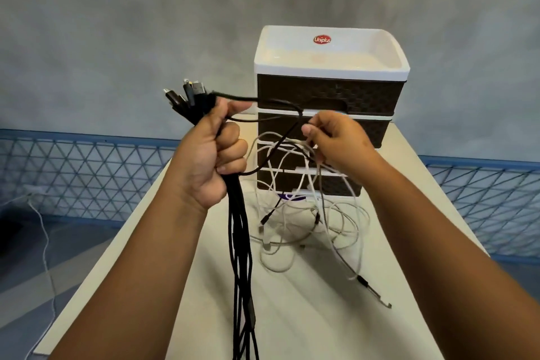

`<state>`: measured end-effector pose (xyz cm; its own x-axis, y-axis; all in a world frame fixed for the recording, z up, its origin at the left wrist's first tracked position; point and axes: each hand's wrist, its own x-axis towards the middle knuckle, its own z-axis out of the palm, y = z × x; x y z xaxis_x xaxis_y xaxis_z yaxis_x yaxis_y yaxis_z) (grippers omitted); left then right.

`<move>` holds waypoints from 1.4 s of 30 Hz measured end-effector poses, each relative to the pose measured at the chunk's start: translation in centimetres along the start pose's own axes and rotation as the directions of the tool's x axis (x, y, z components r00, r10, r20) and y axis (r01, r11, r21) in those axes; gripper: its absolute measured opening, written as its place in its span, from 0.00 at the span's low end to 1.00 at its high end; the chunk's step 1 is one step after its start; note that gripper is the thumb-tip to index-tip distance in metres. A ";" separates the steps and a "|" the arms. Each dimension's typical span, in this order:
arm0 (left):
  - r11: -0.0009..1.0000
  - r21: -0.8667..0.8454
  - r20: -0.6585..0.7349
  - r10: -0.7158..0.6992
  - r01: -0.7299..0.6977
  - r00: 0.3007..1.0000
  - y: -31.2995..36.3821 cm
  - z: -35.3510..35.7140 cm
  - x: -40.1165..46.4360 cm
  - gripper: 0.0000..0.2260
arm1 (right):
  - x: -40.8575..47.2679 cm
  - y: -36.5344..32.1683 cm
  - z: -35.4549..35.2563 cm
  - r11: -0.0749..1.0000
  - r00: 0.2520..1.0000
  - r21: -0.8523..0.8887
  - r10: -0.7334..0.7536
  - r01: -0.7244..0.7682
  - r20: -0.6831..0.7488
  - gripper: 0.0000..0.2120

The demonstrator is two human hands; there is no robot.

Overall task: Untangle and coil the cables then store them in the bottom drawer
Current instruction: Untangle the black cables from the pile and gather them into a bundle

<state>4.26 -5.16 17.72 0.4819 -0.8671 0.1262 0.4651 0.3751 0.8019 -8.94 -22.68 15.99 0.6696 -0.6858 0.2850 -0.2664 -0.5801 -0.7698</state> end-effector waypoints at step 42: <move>0.971 -0.137 -0.425 -0.235 0.195 0.874 -6.9 -5.7 1.5 0.11 | -1.5 1.8 -5.8 0.781 0.895 0.623 0.297 -0.028 -0.332 0.07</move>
<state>5.97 -7.18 9.01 0.6274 -0.7071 -0.3261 0.6472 0.2406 0.7234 -14.44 -25.27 17.50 0.2896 -0.9324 0.2160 0.2050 -0.1600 -0.9656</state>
